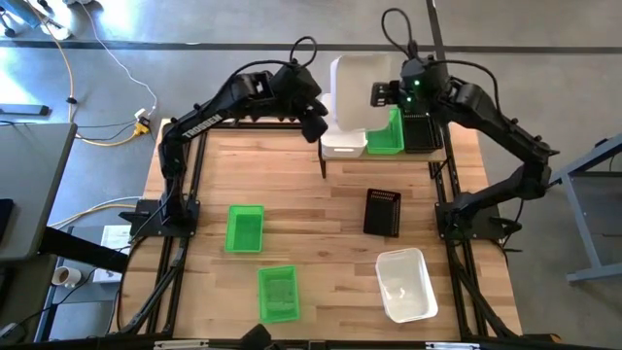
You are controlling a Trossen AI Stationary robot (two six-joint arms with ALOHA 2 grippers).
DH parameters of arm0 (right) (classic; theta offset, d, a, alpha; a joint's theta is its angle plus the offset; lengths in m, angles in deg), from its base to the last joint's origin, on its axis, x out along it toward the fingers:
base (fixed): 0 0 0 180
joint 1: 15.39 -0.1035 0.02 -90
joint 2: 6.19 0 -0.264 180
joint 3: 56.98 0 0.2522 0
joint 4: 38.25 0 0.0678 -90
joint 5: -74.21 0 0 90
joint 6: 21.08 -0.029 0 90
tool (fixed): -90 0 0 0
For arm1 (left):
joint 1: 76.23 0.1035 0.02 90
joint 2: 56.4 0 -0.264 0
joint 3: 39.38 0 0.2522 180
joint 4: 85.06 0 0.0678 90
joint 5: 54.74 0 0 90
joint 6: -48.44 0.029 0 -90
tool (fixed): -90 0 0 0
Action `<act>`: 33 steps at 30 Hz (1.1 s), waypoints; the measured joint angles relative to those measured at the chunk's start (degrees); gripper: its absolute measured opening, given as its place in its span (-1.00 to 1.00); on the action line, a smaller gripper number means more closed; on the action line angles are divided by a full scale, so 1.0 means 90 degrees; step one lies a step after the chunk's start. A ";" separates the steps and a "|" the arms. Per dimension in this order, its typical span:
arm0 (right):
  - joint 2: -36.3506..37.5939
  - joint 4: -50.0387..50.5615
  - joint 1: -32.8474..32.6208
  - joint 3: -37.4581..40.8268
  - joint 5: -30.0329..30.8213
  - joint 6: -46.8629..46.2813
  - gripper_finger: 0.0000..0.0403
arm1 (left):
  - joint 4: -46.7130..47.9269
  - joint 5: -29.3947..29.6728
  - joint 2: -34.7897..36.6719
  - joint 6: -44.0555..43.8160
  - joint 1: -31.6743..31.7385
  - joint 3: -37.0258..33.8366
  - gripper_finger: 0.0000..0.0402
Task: Stack baskets on shelf by color
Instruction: Stack the top white bin on top of the white bin
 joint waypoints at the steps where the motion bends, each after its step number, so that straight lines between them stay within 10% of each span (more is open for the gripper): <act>1: 0.0000 -0.0003 -0.0002 -0.0081 0.0003 0.0000 -1.00 | 0.0114 0.0075 0.0025 0.0004 0.0014 0.0000 -0.17; 12: -0.0767 0.0231 0.0003 -0.1422 -0.0156 -0.0001 -1.00 | 0.0734 0.0481 0.0585 0.0589 0.0077 -0.0002 -0.17; 21: -0.2034 0.2892 0.0228 -0.3298 -0.0352 -0.0615 -1.00 | 0.0921 0.0559 0.1095 0.0669 0.0231 0.0000 -0.17; 33: -0.2749 0.3435 0.0320 -0.3502 -0.1150 -0.1105 -1.00 | 0.1057 0.0581 0.1608 0.0868 0.0293 -0.0002 -0.16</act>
